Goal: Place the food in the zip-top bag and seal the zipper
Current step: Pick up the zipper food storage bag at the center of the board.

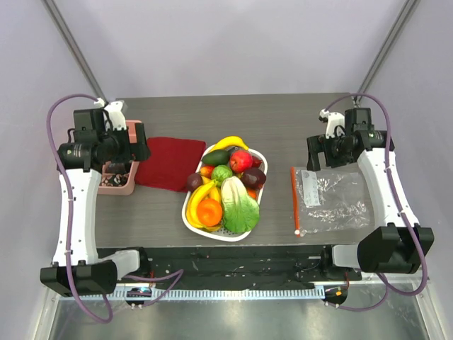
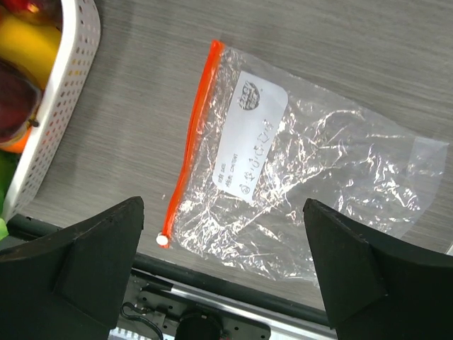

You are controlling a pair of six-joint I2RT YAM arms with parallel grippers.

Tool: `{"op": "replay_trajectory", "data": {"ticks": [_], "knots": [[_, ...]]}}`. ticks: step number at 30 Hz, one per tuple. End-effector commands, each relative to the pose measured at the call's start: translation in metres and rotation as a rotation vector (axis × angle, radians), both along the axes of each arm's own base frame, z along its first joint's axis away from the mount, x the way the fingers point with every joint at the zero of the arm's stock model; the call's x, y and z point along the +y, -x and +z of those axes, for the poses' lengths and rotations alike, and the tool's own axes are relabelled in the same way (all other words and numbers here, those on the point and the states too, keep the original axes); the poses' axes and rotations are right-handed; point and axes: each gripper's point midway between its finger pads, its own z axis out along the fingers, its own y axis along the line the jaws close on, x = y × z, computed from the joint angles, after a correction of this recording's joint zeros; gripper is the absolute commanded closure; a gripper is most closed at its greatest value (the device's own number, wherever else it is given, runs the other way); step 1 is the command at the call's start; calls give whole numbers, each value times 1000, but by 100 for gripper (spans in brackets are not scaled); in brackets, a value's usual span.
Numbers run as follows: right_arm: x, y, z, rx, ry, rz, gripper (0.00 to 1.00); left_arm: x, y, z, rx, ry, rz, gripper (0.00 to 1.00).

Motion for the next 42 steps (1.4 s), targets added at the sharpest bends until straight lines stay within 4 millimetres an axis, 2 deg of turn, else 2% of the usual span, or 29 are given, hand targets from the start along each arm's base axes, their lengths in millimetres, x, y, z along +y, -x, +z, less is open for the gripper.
{"op": "replay_trajectory", "data": {"ticks": [1, 4, 9, 11, 13, 15, 17, 20, 21, 25, 26, 32, 35, 37, 40, 41, 42], "knots": [[-10, 15, -8, 41, 51, -16, 0, 3, -9, 22, -78, -3, 23, 0], [-14, 25, -24, 114, 69, -37, 1, 2, -10, 25, -94, 2, 23, 0], [-4, 40, -50, 201, 53, -46, 11, 2, -13, 26, -106, 11, 33, 0], [-6, 36, -53, 185, 85, -62, 16, 2, -15, 26, -111, 14, 36, 0], [5, 36, -60, 205, 110, -26, 18, 4, -16, 25, -114, 12, 52, 0], [14, 39, -71, 245, 151, 21, 21, 5, -18, 26, -127, 11, 57, 0], [17, 39, -88, 304, 192, 47, 30, 6, -20, 22, -121, 9, 62, 0], [26, 38, -102, 332, 202, 62, 32, 8, -21, 18, -110, -1, 67, 0], [28, 39, -106, 341, 203, 68, 36, 8, -21, 17, -107, -2, 68, 0], [47, 37, -115, 356, 169, 92, 37, 12, -23, 13, -104, -19, 86, 0], [51, 40, -122, 382, 158, 91, 37, 13, -24, 12, -102, -21, 88, 0], [54, 44, -151, 443, 160, 92, 43, 14, -28, 11, -109, -19, 102, 0], [56, 39, -161, 434, 160, 76, 55, 15, -31, 12, -119, -11, 117, 0], [51, 32, -168, 416, 188, 51, 56, 14, -32, 11, -122, 1, 125, 0], [47, 28, -175, 406, 211, 23, 63, 13, -33, 11, -129, 23, 141, 0], [48, 27, -175, 411, 210, 26, 67, 12, -33, 12, -134, 32, 145, 0], [48, 25, -174, 403, 211, 24, 79, 11, -33, 10, -133, 40, 147, 0]]}}
